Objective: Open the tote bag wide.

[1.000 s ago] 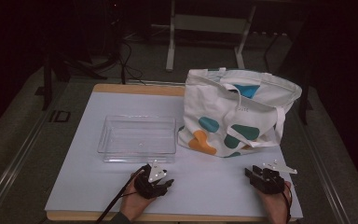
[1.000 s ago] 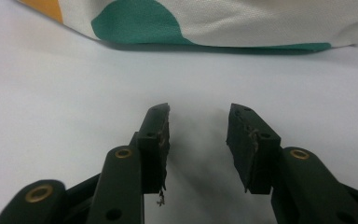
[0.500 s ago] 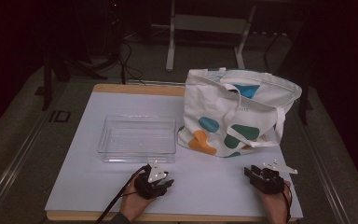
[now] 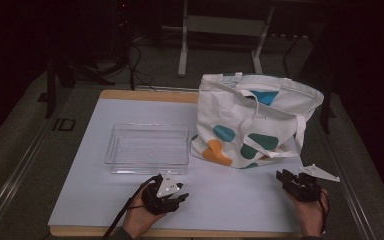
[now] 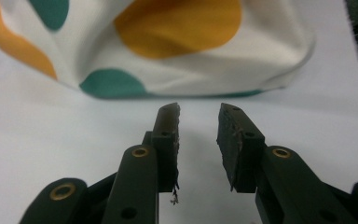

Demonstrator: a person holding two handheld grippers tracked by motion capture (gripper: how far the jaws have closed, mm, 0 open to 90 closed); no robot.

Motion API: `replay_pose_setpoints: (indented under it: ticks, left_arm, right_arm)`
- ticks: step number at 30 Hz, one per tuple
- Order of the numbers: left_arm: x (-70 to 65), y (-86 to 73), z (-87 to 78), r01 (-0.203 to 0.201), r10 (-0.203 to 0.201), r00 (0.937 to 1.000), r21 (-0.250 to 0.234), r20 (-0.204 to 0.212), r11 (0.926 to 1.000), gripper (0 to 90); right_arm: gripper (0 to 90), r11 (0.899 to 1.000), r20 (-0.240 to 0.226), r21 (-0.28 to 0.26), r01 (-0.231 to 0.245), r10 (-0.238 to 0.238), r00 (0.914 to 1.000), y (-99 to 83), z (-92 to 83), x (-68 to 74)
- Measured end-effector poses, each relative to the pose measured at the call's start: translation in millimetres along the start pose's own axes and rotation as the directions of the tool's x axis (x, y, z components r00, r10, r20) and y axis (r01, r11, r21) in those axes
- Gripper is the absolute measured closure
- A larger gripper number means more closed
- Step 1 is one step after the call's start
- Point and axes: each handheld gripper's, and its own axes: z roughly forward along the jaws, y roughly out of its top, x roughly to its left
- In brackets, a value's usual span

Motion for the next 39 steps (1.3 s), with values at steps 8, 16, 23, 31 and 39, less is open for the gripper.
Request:
replay_pose_setpoints:
  ticks: [8,16,23,31,39]
  left_arm:
    - [10.9,27.4,-22.8,-0.032,0.031,0.9993,-0.065,-0.019,0.9974,60.1]
    - [31.8,45.1,-28.5,-0.026,0.022,0.9989,-0.084,-0.040,0.9961,58.3]
    - [52.8,62.0,-30.7,-0.025,0.019,0.9974,-0.094,-0.069,0.9952,57.5]
    - [81.3,81.2,-25.9,-0.002,-0.006,0.9969,-0.101,-0.079,0.9949,57.2]
    - [92.8,94.0,-15.6,0.012,-0.020,0.9959,-0.095,-0.088,0.9954,56.4]
  right_arm:
    - [71.1,1.000,0.022,-0.022,-0.012,0.013,0.9997,25.1,-6.2,-10.5]
    - [72.9,0.999,0.059,-0.018,-0.042,0.043,0.9973,41.1,-3.1,-25.4]
    - [77.3,0.995,0.013,-0.068,-0.078,0.079,0.9968,60.0,-6.3,-39.2]
    - [78.3,0.986,-0.068,-0.096,-0.135,0.129,0.9893,84.0,-3.2,-47.0]
    - [69.0,0.973,-0.130,-0.103,-0.204,0.190,0.9731,100.2,2.5,-50.3]
